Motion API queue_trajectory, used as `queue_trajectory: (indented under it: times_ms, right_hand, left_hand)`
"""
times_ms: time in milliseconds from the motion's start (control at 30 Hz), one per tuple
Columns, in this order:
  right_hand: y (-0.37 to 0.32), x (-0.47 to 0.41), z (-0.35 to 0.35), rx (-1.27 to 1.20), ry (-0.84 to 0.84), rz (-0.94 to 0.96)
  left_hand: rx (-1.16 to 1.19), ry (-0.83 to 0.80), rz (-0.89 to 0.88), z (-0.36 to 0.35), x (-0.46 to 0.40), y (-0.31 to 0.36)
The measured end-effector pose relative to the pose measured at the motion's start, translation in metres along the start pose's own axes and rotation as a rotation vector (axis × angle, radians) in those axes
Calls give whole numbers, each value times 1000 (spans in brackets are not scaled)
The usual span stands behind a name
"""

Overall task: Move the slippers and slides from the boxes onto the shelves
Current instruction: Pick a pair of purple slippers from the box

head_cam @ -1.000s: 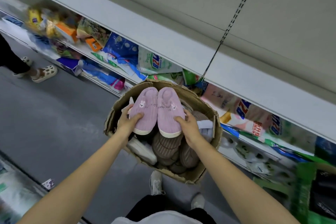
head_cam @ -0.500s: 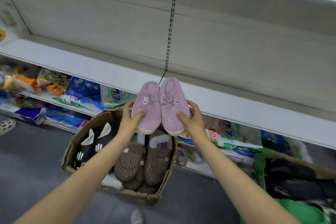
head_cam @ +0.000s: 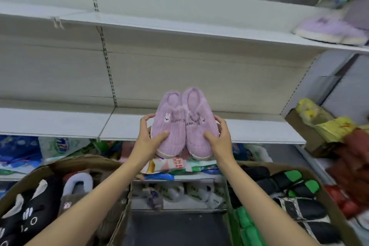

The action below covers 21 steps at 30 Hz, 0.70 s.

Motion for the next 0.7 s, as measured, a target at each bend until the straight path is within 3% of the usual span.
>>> queue_trajectory:
  times_ms: [133, 300, 567, 700]
  right_hand:
    - [-18, 1, 89, -9, 171, 33]
    - [-48, -6, 162, -7, 304, 57]
    - [-116, -20, 235, -104, 464, 213]
    - [-138, -46, 252, -215, 444, 255]
  left_hand:
    - [52, -136, -64, -81, 0, 25]
    - [121, -183, -147, -151, -4, 50]
    - [286, -351, -273, -214, -32, 124]
    - [303, -363, -333, -237, -54, 163]
Point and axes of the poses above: each hand's wrist, its own x-axis away from the middle knuckle, its own z-axis out of the back of the hand, y = z × x, the point moved 8 cm from there along -x, towards the middle knuckle, and after that the axes turned 5 degrees about x, right-handed, at the moved point
